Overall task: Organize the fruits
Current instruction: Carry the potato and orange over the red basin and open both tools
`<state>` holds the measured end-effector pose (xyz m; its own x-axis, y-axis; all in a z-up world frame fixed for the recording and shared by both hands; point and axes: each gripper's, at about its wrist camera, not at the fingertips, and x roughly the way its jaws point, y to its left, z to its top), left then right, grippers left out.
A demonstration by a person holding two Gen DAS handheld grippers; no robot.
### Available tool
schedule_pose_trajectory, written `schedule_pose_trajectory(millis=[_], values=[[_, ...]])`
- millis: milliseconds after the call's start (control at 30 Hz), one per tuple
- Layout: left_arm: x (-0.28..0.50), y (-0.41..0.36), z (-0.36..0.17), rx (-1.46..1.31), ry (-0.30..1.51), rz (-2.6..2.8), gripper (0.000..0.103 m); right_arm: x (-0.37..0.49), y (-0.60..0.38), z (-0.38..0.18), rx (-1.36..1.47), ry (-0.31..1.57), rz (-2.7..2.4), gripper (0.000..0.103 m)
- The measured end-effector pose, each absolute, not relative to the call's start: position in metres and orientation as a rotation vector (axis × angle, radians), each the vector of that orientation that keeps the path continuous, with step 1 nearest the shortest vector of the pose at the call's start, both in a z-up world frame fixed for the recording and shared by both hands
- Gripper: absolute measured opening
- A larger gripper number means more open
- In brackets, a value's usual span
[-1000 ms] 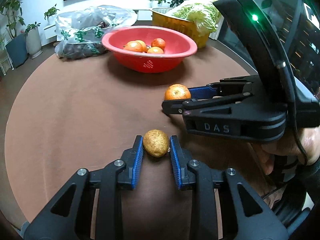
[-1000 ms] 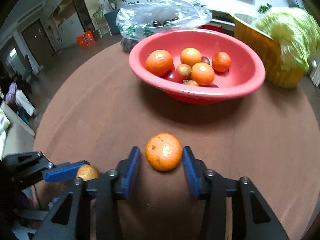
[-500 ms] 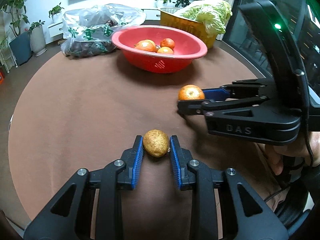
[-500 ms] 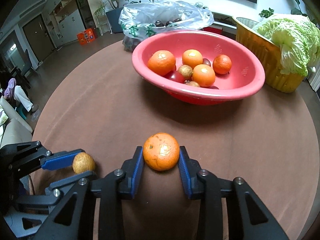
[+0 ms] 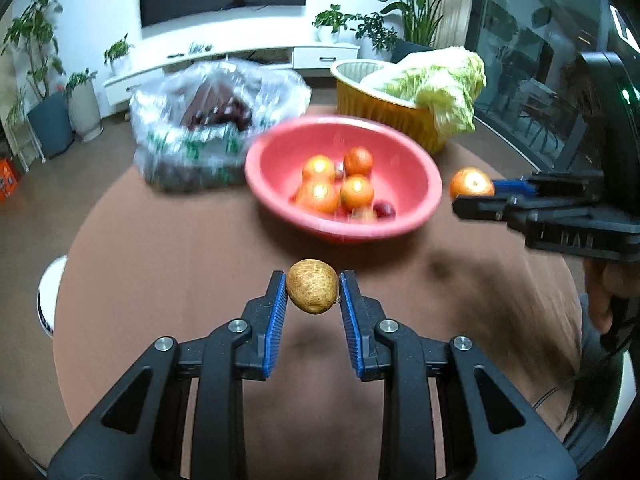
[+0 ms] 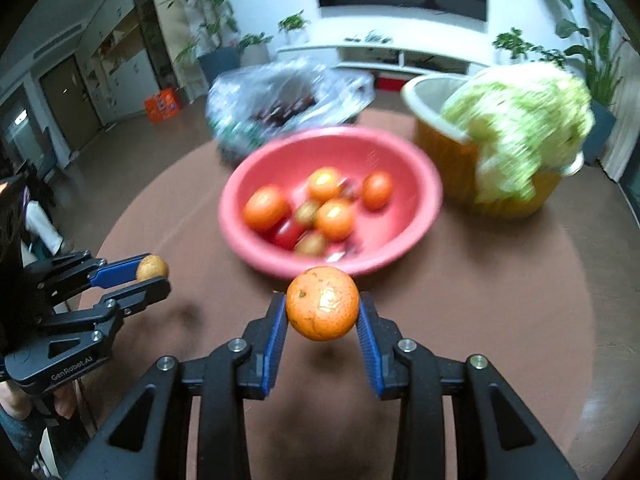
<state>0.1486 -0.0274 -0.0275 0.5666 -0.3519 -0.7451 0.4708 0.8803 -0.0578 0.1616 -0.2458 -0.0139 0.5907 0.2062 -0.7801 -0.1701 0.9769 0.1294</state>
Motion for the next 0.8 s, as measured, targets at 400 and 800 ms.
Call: schedule_pose_trajectory(millis=[400, 800], values=[[0.243, -0.068, -0.015, 0.174, 0.83, -0.478, 0.025, 0.24, -0.271, 0.0, 0.032, 0.923, 0.192, 0.037], [0.286, -0.072, -0.052, 0.154, 0.907, -0.46, 0.026, 0.245, -0.247, -0.04, -0.099, 0.992, 0.238, 0.037]])
